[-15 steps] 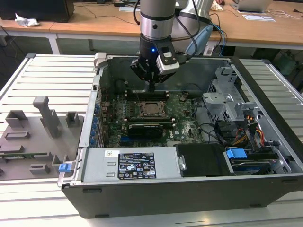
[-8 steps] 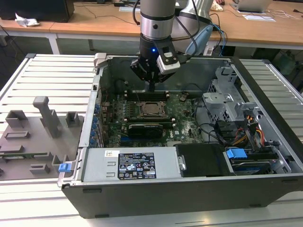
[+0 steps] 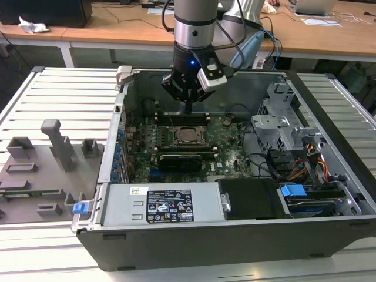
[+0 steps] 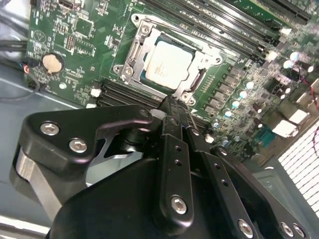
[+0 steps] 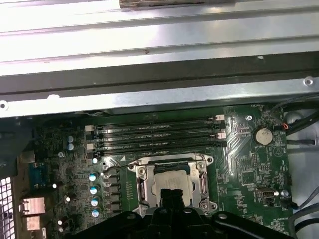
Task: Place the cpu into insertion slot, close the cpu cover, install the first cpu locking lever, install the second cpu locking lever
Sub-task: 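Install the first cpu locking lever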
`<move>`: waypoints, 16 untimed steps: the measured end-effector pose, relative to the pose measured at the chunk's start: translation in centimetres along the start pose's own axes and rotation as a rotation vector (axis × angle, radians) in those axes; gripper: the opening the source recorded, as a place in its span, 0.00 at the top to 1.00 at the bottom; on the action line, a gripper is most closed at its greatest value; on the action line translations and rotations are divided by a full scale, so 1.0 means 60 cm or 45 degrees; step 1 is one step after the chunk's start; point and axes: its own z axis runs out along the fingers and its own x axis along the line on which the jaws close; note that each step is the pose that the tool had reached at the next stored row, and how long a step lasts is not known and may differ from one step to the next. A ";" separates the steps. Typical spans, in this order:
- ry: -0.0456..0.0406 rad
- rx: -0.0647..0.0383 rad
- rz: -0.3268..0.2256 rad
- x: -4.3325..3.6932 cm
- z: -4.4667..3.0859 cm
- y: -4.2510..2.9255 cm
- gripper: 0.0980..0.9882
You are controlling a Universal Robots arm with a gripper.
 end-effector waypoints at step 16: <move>0.001 -0.003 -0.220 0.021 0.002 -0.002 0.99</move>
